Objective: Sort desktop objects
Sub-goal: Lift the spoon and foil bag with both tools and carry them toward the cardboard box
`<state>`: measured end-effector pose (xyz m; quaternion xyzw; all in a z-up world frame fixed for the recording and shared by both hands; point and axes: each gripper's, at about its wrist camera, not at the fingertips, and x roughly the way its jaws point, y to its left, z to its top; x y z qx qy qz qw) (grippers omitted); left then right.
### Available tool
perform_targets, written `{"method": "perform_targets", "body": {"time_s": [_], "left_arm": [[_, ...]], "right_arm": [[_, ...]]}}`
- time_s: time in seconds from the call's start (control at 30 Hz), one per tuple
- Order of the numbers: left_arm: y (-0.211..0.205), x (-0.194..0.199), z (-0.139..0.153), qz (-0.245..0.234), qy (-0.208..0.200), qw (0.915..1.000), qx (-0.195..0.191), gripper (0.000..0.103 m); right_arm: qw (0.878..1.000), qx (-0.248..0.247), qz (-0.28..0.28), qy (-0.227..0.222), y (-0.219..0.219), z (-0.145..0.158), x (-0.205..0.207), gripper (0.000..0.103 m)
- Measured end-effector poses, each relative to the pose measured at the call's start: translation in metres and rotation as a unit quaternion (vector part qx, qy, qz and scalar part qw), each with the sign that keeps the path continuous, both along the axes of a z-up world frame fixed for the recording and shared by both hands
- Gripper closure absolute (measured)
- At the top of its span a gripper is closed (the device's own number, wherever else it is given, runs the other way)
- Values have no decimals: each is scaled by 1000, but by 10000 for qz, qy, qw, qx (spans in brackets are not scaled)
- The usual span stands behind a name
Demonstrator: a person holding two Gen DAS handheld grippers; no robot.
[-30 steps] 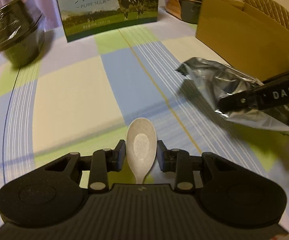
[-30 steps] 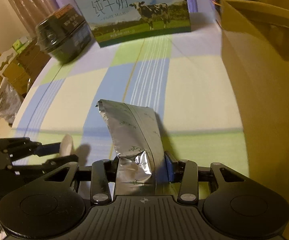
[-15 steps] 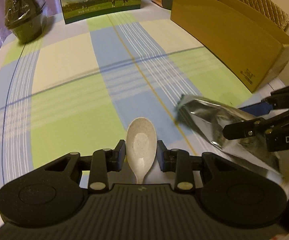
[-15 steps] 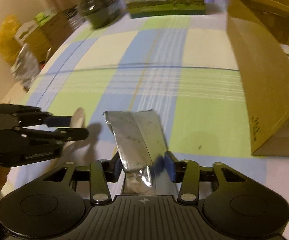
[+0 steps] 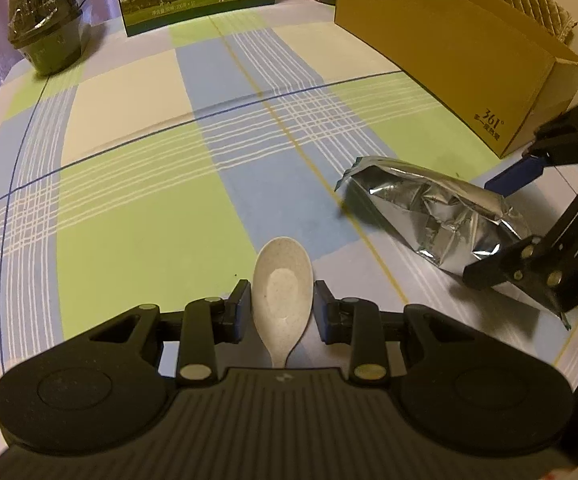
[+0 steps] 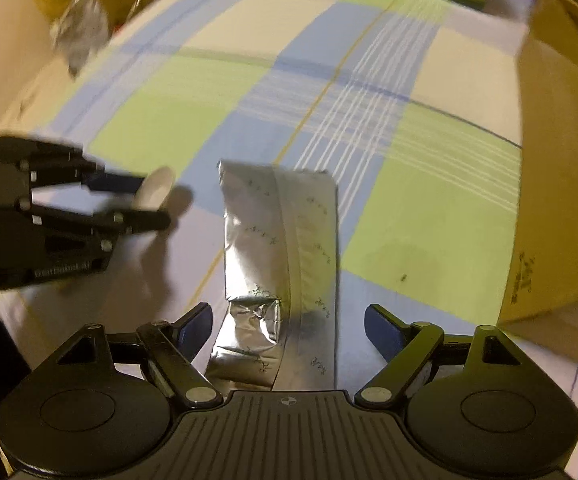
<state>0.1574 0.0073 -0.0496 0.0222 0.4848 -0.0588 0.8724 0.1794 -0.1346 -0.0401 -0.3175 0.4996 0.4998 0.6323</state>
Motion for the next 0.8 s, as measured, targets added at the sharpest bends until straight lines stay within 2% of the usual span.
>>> {"method": "perform_targets", "body": {"time_s": [0.1,0.3,0.37,0.6,0.8], "left_arm": [[-1,1,-1,-36,14,10000,15,68],[2,-2,-3,-8,31,10000,13,57],[2,-2,-3,-14,24,10000,-15,53],[4,0,-4,17,26,10000,-41,50],[2,1,-5,16,28,10000,-29,48]], "right_arm": [[9994,-285,154,-82,11,-2,-2,23],[9959,-652,580,-246,26,-14,-13,32],[9947,-721,670,-301,27,-16,-14,38],[9954,-644,644,-307,21,-17,-12,43],[9947,-573,727,-443,23,-13,-16,57]]}}
